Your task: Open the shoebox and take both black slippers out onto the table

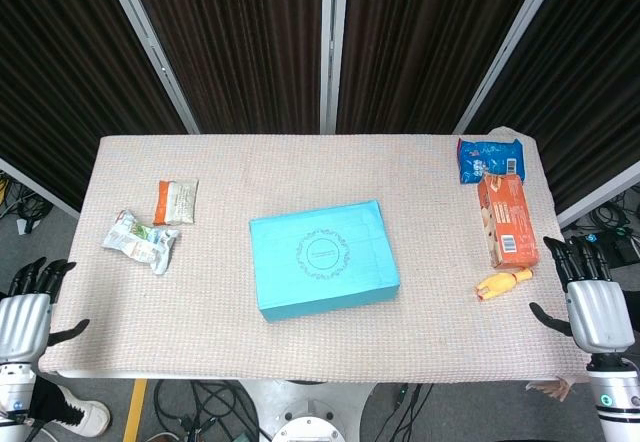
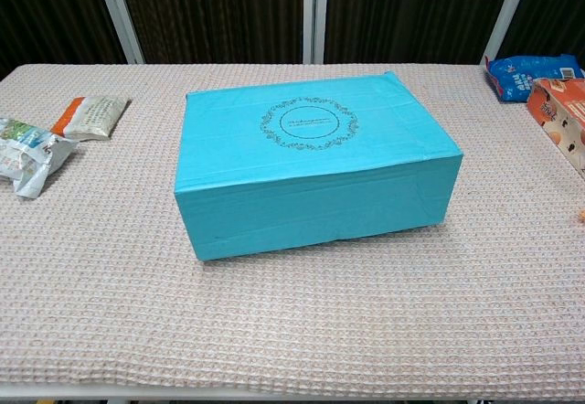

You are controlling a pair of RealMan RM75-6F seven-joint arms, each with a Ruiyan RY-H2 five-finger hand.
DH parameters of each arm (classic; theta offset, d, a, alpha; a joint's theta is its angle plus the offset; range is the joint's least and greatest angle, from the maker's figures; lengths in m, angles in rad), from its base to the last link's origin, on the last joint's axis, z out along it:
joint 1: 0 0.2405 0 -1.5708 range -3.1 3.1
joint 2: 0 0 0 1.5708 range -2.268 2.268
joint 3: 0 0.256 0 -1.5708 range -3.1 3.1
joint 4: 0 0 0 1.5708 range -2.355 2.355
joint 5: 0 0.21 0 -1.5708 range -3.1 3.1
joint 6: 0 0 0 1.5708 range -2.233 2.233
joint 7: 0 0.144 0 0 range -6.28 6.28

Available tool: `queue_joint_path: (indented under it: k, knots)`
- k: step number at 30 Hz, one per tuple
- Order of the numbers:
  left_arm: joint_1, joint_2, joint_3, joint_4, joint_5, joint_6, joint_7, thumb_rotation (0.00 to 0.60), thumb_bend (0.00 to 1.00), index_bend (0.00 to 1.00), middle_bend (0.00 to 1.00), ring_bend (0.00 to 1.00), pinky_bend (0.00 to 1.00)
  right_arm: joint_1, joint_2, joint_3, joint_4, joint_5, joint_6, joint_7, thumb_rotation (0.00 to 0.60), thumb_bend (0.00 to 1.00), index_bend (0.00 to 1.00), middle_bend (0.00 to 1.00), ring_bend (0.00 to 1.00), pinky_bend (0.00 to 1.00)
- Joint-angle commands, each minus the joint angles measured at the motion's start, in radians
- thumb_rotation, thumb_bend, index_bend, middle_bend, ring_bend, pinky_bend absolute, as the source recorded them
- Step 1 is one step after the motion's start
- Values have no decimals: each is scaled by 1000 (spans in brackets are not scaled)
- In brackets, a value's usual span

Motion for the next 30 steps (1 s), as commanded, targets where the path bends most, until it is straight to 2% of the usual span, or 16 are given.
queue_joint_path:
  k: [1,9,15,24,30]
  knots:
    - [9,3,4,-6,-2,5,0,600,0,167,145,60,109,7,-8,-4,9,-7,-9,11,600,63,30,123,0,39]
    - [12,11,3,-20,-4,3,10,600,0,167,145,60,109,35,-18,-9,36,-28,-42,34,600,68,30,123,0,39]
    - [1,17,-5,-29,-3,-12,20,600,0,167,145,60,109,121,-47,13,91,-37,-142,60,600,68,30,120,0,39]
    - [-2,38,-7,-48,-3,-17,26,600,0,167,145,60,109,349,-212,79,243,-75,-319,93,600,56,31,106,0,35]
    - [3,48,-5,-48,-6,-19,16,600,0,167,145,60,109,444,-333,69,342,-99,-389,67,600,19,11,74,0,0]
